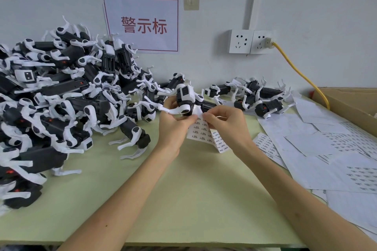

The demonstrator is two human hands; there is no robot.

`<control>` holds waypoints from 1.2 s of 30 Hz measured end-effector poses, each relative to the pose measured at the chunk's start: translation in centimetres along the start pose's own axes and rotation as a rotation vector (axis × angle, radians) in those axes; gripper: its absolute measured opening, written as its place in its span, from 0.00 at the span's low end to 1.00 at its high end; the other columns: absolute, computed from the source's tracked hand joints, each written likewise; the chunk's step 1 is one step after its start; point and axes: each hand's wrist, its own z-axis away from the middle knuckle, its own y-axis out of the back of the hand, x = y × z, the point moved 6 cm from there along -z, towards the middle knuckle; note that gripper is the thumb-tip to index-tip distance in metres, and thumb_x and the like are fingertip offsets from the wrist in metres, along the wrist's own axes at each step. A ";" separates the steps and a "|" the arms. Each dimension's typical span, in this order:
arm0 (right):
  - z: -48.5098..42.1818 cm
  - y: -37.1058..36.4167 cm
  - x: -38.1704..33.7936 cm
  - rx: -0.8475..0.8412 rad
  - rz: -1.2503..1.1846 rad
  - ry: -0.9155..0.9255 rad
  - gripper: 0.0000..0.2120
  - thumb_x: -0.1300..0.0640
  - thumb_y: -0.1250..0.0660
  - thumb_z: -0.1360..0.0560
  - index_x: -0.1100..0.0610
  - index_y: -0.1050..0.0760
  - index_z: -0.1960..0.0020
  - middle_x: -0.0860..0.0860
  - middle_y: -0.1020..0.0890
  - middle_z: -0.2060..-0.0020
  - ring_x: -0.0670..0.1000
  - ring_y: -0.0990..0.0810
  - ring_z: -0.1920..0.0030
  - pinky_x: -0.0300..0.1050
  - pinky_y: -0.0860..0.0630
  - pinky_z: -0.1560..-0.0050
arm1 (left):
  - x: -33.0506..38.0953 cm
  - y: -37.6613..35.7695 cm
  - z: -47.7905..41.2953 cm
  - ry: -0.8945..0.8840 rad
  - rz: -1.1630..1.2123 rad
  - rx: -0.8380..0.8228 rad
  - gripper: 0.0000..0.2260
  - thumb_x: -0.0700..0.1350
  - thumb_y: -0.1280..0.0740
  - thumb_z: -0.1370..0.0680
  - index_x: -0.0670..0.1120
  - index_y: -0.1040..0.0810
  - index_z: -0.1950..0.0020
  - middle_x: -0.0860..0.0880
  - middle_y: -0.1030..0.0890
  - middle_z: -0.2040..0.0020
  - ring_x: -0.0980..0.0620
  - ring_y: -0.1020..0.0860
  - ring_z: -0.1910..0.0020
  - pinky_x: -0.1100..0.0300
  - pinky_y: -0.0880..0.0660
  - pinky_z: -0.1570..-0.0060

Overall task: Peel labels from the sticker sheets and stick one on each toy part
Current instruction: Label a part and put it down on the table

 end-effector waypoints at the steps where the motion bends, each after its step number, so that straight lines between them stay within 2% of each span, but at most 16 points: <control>1: -0.1 0.0 0.0 -0.004 -0.009 -0.002 0.06 0.60 0.28 0.24 0.56 0.16 0.60 0.51 0.14 0.63 0.53 0.14 0.59 0.55 0.17 0.48 | 0.0 0.0 0.0 0.005 -0.002 0.005 0.22 0.28 0.28 0.27 0.53 0.23 0.43 0.41 0.15 0.46 0.46 0.15 0.50 0.46 0.18 0.46; 4: -0.2 -0.1 0.1 -0.018 0.003 0.009 0.07 0.60 0.29 0.23 0.55 0.16 0.59 0.50 0.14 0.62 0.52 0.14 0.58 0.52 0.17 0.49 | -0.2 0.2 -0.2 0.013 0.000 0.030 0.22 0.27 0.28 0.27 0.51 0.23 0.41 0.40 0.15 0.45 0.41 0.16 0.45 0.44 0.18 0.44; 7: -0.3 -0.4 0.5 -0.026 -0.020 -0.009 0.07 0.62 0.32 0.21 0.58 0.18 0.57 0.53 0.14 0.60 0.51 0.14 0.57 0.47 0.16 0.53 | -0.3 0.4 -0.3 0.004 -0.012 0.044 0.22 0.27 0.28 0.28 0.50 0.23 0.42 0.41 0.15 0.45 0.42 0.16 0.45 0.46 0.19 0.45; 11: -0.5 -0.4 0.9 -0.023 -0.156 -0.054 0.08 0.63 0.37 0.17 0.62 0.23 0.54 0.58 0.14 0.58 0.51 0.13 0.57 0.42 0.17 0.58 | -0.3 0.9 -0.6 -0.012 -0.023 0.089 0.22 0.27 0.28 0.28 0.50 0.23 0.42 0.49 0.16 0.50 0.61 0.17 0.56 0.65 0.21 0.57; 13: -0.6 -0.1 0.9 -0.008 -0.179 -0.052 0.08 0.62 0.37 0.17 0.61 0.22 0.53 0.57 0.14 0.58 0.52 0.12 0.58 0.41 0.18 0.59 | -0.4 1.2 -0.7 -0.005 -0.010 0.142 0.22 0.27 0.28 0.28 0.51 0.23 0.43 0.54 0.16 0.53 0.65 0.18 0.60 0.71 0.24 0.62; 15: -0.6 0.1 0.7 0.008 -0.153 -0.029 0.07 0.60 0.35 0.18 0.58 0.21 0.53 0.54 0.13 0.60 0.50 0.13 0.60 0.39 0.20 0.60 | -0.5 1.9 -0.9 0.019 0.019 0.205 0.20 0.29 0.28 0.27 0.52 0.23 0.45 0.53 0.16 0.52 0.59 0.17 0.55 0.68 0.22 0.59; 18: -0.4 0.0 0.2 0.011 -0.118 0.021 0.08 0.55 0.33 0.18 0.56 0.19 0.53 0.52 0.14 0.63 0.48 0.17 0.66 0.38 0.23 0.64 | -0.8 3.2 -1.1 0.065 0.087 0.299 0.17 0.32 0.28 0.24 0.45 0.24 0.38 0.43 0.15 0.45 0.44 0.15 0.46 0.50 0.18 0.44; 20: -0.2 -0.1 -0.1 0.008 -0.102 0.038 0.10 0.52 0.33 0.18 0.57 0.19 0.53 0.52 0.14 0.64 0.48 0.19 0.68 0.41 0.25 0.65 | -0.4 4.0 -1.1 0.040 0.108 0.373 0.16 0.33 0.29 0.22 0.44 0.26 0.37 0.42 0.16 0.44 0.41 0.15 0.48 0.47 0.18 0.44; 22: -0.1 -0.1 -0.3 0.011 -0.071 0.050 0.13 0.50 0.33 0.18 0.57 0.20 0.57 0.52 0.15 0.66 0.48 0.21 0.70 0.43 0.26 0.66 | 0.5 4.3 -1.2 -0.004 0.139 0.391 0.14 0.34 0.30 0.21 0.48 0.27 0.40 0.45 0.16 0.46 0.44 0.14 0.55 0.52 0.16 0.52; 25: 0.1 -0.2 -0.6 0.024 -0.004 0.088 0.21 0.47 0.35 0.18 0.58 0.23 0.65 0.54 0.20 0.72 0.48 0.25 0.72 0.43 0.28 0.68 | 1.5 3.1 -1.7 0.034 0.264 0.194 0.09 0.36 0.30 0.20 0.47 0.26 0.44 0.49 0.18 0.55 0.48 0.14 0.60 0.54 0.16 0.62; 27: 0.3 -0.3 -0.8 0.028 0.065 0.133 0.24 0.46 0.35 0.18 0.58 0.25 0.69 0.55 0.23 0.75 0.47 0.29 0.75 0.42 0.31 0.70 | 1.5 1.4 -1.5 0.133 0.389 -0.008 0.08 0.38 0.31 0.19 0.43 0.27 0.41 0.47 0.19 0.54 0.46 0.13 0.57 0.54 0.17 0.62; 29: 0.5 -0.4 -1.0 0.020 0.119 0.179 0.25 0.44 0.35 0.18 0.57 0.25 0.69 0.56 0.24 0.76 0.45 0.32 0.76 0.40 0.35 0.72 | 1.2 0.1 -0.9 0.202 0.464 -0.141 0.09 0.39 0.32 0.18 0.43 0.27 0.39 0.44 0.20 0.52 0.45 0.13 0.54 0.53 0.17 0.59; 34: 0.5 -0.5 -1.1 -0.005 0.123 0.221 0.25 0.42 0.35 0.19 0.55 0.25 0.70 0.54 0.24 0.76 0.44 0.33 0.77 0.38 0.36 0.73 | 0.8 -0.6 -0.5 0.263 0.531 -0.224 0.11 0.41 0.32 0.19 0.40 0.28 0.38 0.38 0.27 0.43 0.44 0.15 0.50 0.55 0.17 0.58; 36: 0.5 -0.7 -0.9 -0.029 0.151 0.222 0.24 0.41 0.35 0.19 0.54 0.25 0.69 0.52 0.23 0.76 0.44 0.32 0.76 0.40 0.35 0.72 | 0.7 -0.5 -0.7 0.253 0.532 -0.222 0.11 0.42 0.32 0.20 0.40 0.28 0.39 0.37 0.27 0.43 0.42 0.14 0.49 0.54 0.17 0.56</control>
